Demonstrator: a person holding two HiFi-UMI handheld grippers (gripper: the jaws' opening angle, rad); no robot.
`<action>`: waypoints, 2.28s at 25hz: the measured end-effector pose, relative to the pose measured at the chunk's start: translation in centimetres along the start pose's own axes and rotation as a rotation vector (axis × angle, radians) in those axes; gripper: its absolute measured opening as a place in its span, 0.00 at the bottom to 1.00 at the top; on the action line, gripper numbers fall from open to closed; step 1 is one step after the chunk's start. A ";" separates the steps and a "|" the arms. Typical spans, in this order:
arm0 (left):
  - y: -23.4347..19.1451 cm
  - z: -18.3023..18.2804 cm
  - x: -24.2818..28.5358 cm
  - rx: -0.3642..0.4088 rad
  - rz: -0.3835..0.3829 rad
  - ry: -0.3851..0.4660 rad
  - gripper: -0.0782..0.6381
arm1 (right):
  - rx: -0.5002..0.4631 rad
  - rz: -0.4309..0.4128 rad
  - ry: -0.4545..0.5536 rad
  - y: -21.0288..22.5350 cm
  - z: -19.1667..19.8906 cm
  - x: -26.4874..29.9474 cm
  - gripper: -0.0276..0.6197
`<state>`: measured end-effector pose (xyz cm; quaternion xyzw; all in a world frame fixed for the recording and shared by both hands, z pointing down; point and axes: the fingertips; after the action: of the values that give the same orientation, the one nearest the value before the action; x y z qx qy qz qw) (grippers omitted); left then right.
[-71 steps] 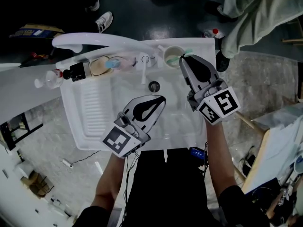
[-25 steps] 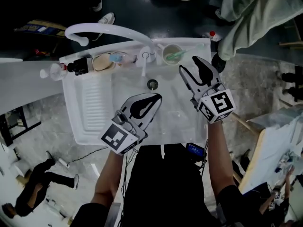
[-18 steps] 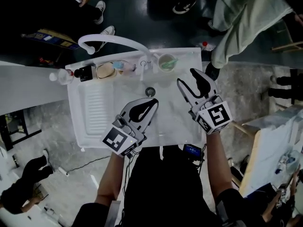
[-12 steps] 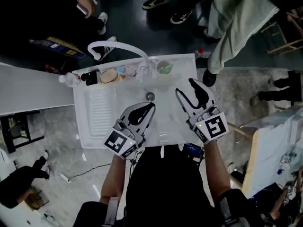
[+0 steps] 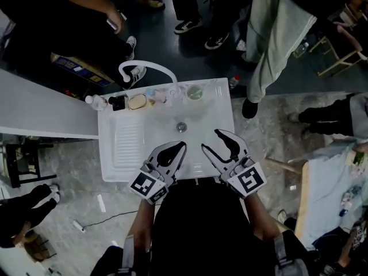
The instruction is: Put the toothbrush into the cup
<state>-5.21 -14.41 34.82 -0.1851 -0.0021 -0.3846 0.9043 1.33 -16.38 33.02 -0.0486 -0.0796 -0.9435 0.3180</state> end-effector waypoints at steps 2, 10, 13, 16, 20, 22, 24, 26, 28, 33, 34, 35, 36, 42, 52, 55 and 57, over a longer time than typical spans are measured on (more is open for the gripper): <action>0.6 0.1 -0.2 0.005 0.003 -0.004 0.12 | 0.009 -0.008 -0.012 -0.8 0.5 -0.5 0.39; 1.7 -0.4 -0.2 0.034 0.026 -0.009 0.12 | 0.026 -0.021 -0.010 -2.6 0.4 -0.9 0.30; 2.2 -1.1 -0.3 0.028 0.034 -0.004 0.12 | 0.012 -0.018 -0.005 -2.9 0.1 -1.1 0.17; 2.3 -1.0 -0.7 0.044 0.035 -0.004 0.12 | 0.003 -0.020 0.001 -3.1 -0.1 -1.1 0.09; 2.9 -1.1 -0.8 0.021 0.031 -0.010 0.12 | 0.004 -0.042 -0.006 -3.3 0.1 -1.4 0.07; 3.2 -1.0 -0.8 0.012 0.024 -0.012 0.12 | 0.014 -0.046 -0.010 -3.3 0.2 -1.5 0.07; 3.4 -0.7 -0.9 0.009 0.014 -0.019 0.12 | 0.026 -0.050 -0.014 -3.1 0.4 -1.7 0.07; 3.6 -0.4 -1.0 0.004 -0.004 -0.028 0.12 | 0.033 -0.057 -0.018 -2.7 0.8 -1.9 0.07; 3.9 0.2 -1.2 0.001 -0.033 -0.049 0.12 | 0.049 -0.060 -0.025 -2.2 1.3 -2.3 0.07; 3.6 1.4 -2.3 0.002 -0.129 -0.092 0.12 | 0.076 -0.063 -0.090 -0.8 3.0 -3.7 0.07; 3.6 1.4 -2.5 0.004 -0.137 -0.084 0.12 | 0.061 -0.061 -0.093 -0.7 3.1 -3.9 0.07; 3.8 1.4 -2.9 0.010 -0.138 -0.077 0.12 | 0.047 -0.052 -0.088 -0.5 3.1 -4.1 0.07; 4.2 1.6 -3.3 0.017 -0.134 -0.073 0.12 | 0.040 -0.039 -0.079 -0.5 3.1 -4.5 0.07; 6.6 2.3 -6.1 0.048 -0.121 -0.052 0.12 | 0.063 0.018 -0.079 -2.1 3.9 -7.5 0.07; 11.0 6.2 -18.1 0.042 -0.110 -0.008 0.12 | 0.039 0.076 -0.077 -12.1 5.4 -12.4 0.07; 13.0 7.5 -22.0 0.021 -0.110 0.003 0.12 | 0.050 0.092 -0.083 -16.0 6.3 -14.5 0.07; 14.3 8.2 -24.4 0.009 -0.108 0.011 0.12 | 0.050 0.094 -0.093 -18.6 6.9 -15.8 0.07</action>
<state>-11.35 14.40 34.13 -0.1784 -0.0089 -0.4338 0.8831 2.85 8.81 35.28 -0.0879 -0.1156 -0.9220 0.3589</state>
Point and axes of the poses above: the fingertips, and each gripper's own axes: x forward along the fingers, y to its right, z out of its underside, and after that the axes turned 1 degree about -x, right-handed
